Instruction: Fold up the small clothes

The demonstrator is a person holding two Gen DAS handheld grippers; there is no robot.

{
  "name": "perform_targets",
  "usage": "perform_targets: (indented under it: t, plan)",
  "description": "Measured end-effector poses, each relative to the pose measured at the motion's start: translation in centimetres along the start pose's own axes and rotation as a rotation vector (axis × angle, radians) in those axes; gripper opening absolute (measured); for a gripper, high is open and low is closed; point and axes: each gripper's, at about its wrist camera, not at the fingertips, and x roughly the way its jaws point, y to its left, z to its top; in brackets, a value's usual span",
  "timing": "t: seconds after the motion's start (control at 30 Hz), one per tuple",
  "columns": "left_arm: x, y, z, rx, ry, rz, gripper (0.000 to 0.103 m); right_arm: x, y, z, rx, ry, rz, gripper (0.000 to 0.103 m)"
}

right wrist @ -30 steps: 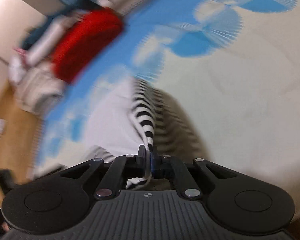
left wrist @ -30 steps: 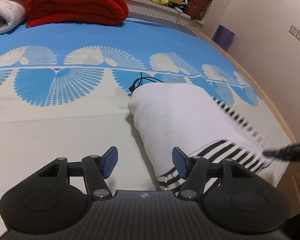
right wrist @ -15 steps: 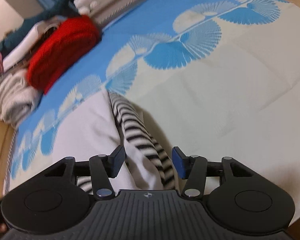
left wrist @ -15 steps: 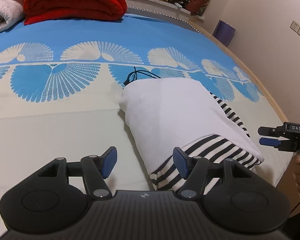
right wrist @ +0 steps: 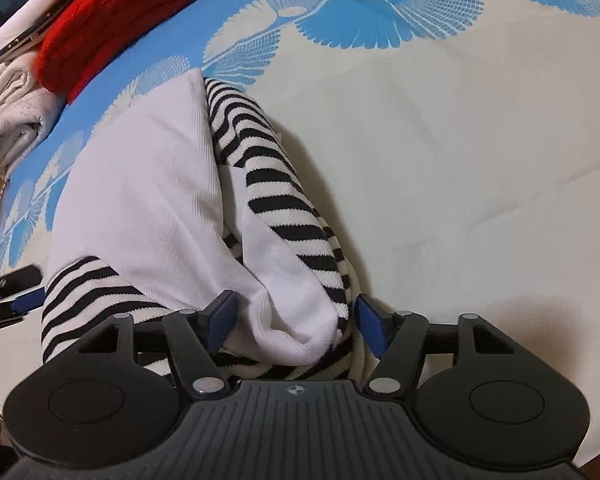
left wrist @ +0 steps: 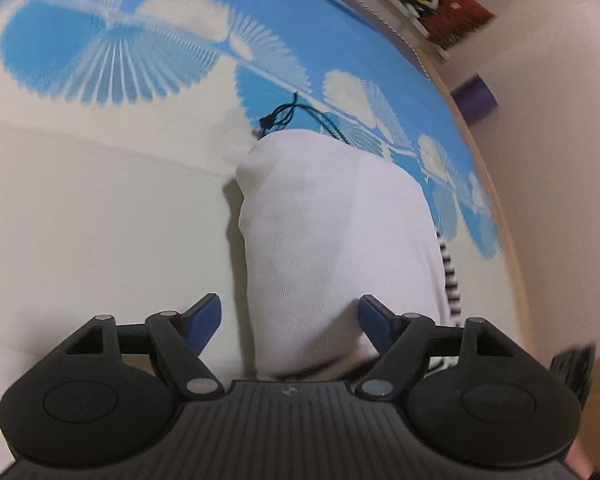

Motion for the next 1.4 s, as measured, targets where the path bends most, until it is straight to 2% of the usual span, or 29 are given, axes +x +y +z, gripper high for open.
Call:
perform_targets:
  t: [0.17, 0.27, 0.37, 0.43, 0.5, 0.53, 0.6, 0.7, 0.77, 0.83, 0.87, 0.93, 1.03, 1.1, 1.17, 1.23, 1.33, 1.37, 1.4]
  plan:
    - [3.7, 2.9, 1.2, -0.193, 0.053, -0.137, 0.087, 0.6, 0.0, 0.0, 0.004, 0.013, 0.007, 0.027]
    - [5.3, 3.3, 1.1, -0.234, 0.067, -0.162, 0.090, 1.0, 0.5, 0.1, 0.005, 0.020, 0.011, 0.020]
    - [5.9, 2.7, 1.3, -0.199, 0.068, -0.167, 0.086, 1.1, 0.8, 0.3, 0.036, 0.023, 0.001, 0.017]
    - [5.4, 2.0, 1.8, -0.129, 0.047, -0.148, 0.060, 1.2, 1.8, 0.4, 0.010, 0.013, -0.015, 0.016]
    - [4.1, 1.7, 2.6, -0.069, 0.018, -0.141, 0.047, 1.4, 3.2, 0.4, -0.014, 0.006, -0.021, 0.015]
    - [3.3, 1.5, 3.1, -0.039, -0.006, -0.130, 0.045, 1.6, 3.8, 0.5, -0.016, 0.007, -0.013, 0.014]
    - [0.9, 1.4, 4.3, 0.024, -0.083, -0.086, 0.045, 1.9, 5.2, 0.7, -0.019, 0.000, 0.034, 0.014]
    - [-2.3, 2.1, 6.0, 0.090, -0.149, -0.017, 0.046, 1.9, 8.7, 1.0, -0.068, -0.049, 0.115, 0.010]
    - [-3.9, 3.1, 7.1, 0.101, -0.175, 0.023, 0.053, 2.3, 10.6, 0.9, -0.071, -0.057, 0.158, 0.007]
    - [-5.5, 4.2, 8.0, 0.097, -0.230, 0.118, 0.066, 3.0, 12.0, 0.7, -0.063, -0.039, 0.188, 0.007]
    - [-6.6, 4.6, 8.2, 0.110, -0.275, 0.176, 0.067, 3.4, 12.7, 0.5, -0.072, -0.027, 0.195, 0.007]
    - [-8.8, 4.7, 8.0, 0.136, -0.330, 0.214, 0.067, 3.7, 13.8, 0.0, -0.099, -0.014, 0.206, 0.007]
    - [-12.0, 4.2, 6.9, 0.159, -0.340, 0.179, 0.067, 3.2, 14.3, 0.1, -0.097, -0.025, 0.196, 0.007]
    - [-13.2, 3.4, 6.1, 0.207, -0.301, 0.194, 0.067, 3.1, 13.7, 0.3, -0.055, -0.020, 0.216, 0.007]
    - [-14.0, 2.4, 4.8, 0.260, -0.271, 0.210, 0.065, 2.5, 13.8, 0.1, -0.064, -0.038, 0.220, 0.006]
    - [-14.1, 1.4, 3.6, 0.297, -0.255, 0.204, 0.061, 1.3, 13.7, 0.2, -0.070, -0.071, 0.258, 0.006]
    - [-12.8, 1.4, 1.3, 0.350, -0.235, 0.174, 0.035, -1.4, 12.9, 0.1, -0.034, -0.125, 0.360, 0.005]
    - [-11.8, 1.7, 0.4, 0.368, -0.211, 0.168, 0.031, -2.2, 12.3, -0.1, -0.001, -0.134, 0.386, 0.005]
    - [-10.5, 2.1, -0.2, 0.382, -0.153, 0.175, 0.021, -2.7, 11.4, -0.3, 0.036, -0.136, 0.392, 0.005]
